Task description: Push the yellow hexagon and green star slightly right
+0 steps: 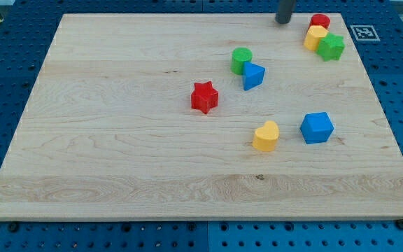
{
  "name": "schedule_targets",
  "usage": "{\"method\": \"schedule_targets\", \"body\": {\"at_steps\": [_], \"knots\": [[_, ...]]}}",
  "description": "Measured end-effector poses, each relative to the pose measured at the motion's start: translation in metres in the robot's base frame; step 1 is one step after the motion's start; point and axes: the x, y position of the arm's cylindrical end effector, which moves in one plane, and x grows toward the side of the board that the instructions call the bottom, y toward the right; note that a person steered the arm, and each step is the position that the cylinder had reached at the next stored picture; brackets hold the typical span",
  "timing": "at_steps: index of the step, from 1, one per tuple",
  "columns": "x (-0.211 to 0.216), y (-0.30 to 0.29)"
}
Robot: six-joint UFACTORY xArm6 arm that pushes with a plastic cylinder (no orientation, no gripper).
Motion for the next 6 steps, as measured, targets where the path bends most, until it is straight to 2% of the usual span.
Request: {"method": "schedule_targets", "body": {"at_steps": [2,5,6], "knots": [[0.058,-0.003],[0.063,0.065],[0.063,0.060]]}}
